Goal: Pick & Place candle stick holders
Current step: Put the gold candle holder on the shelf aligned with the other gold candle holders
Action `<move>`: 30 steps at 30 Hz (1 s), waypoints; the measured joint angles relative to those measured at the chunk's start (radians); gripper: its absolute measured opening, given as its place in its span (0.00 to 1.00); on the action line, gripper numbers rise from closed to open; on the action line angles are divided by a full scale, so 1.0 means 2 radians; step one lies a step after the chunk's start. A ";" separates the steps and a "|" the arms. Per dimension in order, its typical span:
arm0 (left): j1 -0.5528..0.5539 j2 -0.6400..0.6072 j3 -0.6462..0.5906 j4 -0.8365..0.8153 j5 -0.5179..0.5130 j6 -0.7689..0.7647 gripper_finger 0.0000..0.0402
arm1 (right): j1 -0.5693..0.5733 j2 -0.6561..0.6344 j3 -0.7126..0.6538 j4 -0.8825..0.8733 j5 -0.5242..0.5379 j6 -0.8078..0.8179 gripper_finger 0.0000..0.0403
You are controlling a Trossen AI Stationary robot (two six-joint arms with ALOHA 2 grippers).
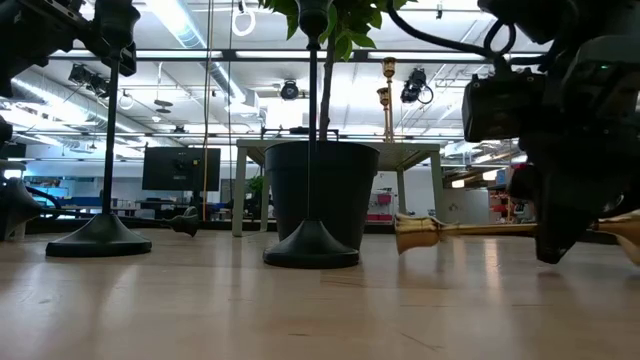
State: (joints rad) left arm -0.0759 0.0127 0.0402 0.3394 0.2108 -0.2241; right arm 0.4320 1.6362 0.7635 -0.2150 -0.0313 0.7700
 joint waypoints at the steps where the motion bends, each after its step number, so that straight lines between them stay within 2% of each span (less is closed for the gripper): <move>1: 0.000 0.000 0.000 0.000 0.000 0.000 0.56 | 0.000 -0.004 0.000 -0.003 0.002 -0.001 0.01; 9: 0.000 0.000 0.000 0.000 0.000 0.000 0.56 | 0.000 -0.049 0.000 -0.053 0.035 0.003 0.01; 15: 0.000 0.000 0.000 0.000 0.000 0.000 0.56 | 0.000 -0.091 0.000 -0.106 0.082 0.027 0.01; 24: 0.000 0.000 0.000 0.000 0.000 0.000 0.56 | 0.000 -0.170 0.000 -0.148 0.173 0.043 0.01; 30: 0.000 0.000 0.000 0.000 0.000 0.000 0.56 | 0.000 -0.200 0.000 -0.165 0.232 0.049 0.01</move>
State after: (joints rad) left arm -0.0761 0.0128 0.0402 0.3397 0.2108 -0.2241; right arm 0.4316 1.2363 0.7631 -0.5454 0.4337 0.8675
